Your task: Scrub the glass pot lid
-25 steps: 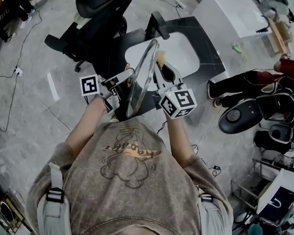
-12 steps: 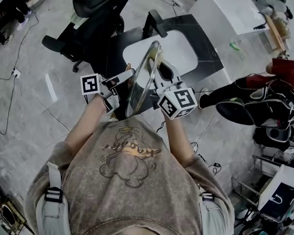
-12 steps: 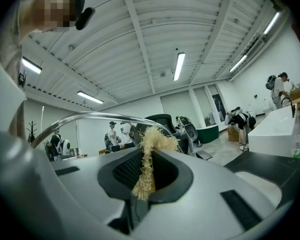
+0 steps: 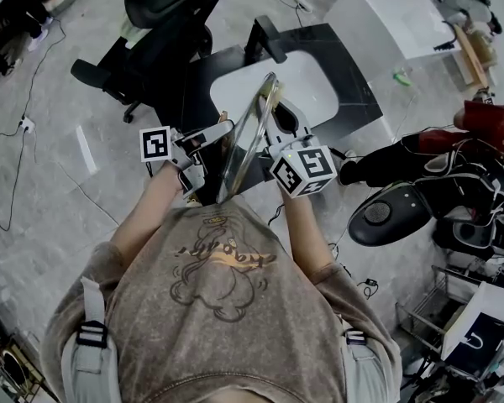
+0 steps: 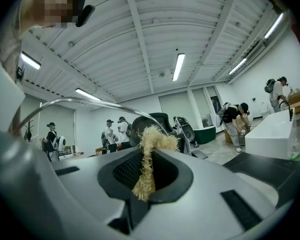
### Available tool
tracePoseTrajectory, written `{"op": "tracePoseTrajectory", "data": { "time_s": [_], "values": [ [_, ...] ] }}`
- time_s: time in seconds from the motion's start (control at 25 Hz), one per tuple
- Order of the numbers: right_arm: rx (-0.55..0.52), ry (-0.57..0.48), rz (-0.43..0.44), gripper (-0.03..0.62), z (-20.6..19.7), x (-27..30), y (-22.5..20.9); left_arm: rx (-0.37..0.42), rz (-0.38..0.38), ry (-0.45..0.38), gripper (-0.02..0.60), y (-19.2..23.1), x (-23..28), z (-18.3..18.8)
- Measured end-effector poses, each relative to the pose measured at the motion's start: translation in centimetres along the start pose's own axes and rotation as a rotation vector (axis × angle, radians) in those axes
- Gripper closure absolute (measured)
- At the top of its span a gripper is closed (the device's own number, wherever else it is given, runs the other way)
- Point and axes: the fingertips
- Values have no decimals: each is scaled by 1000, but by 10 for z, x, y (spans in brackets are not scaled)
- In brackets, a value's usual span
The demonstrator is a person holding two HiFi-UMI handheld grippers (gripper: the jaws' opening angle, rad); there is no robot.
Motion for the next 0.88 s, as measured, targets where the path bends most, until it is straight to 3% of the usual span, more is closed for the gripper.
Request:
{"op": "tracePoseTrajectory", "data": {
  "time_s": [0.36, 0.88],
  "values": [
    [14, 101, -86, 554, -47, 15, -40, -29, -57, 5, 400, -9, 6, -1],
    [47, 259, -147, 554, -119, 14, -73, -68, -67, -17, 400, -4, 6, 1]
  ]
}}
Point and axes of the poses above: the fingertips, and each gripper's own axes: x forward along the fingers, y to its left, z out of its top, and after that the axes turned 11 degrees about x, right-handed
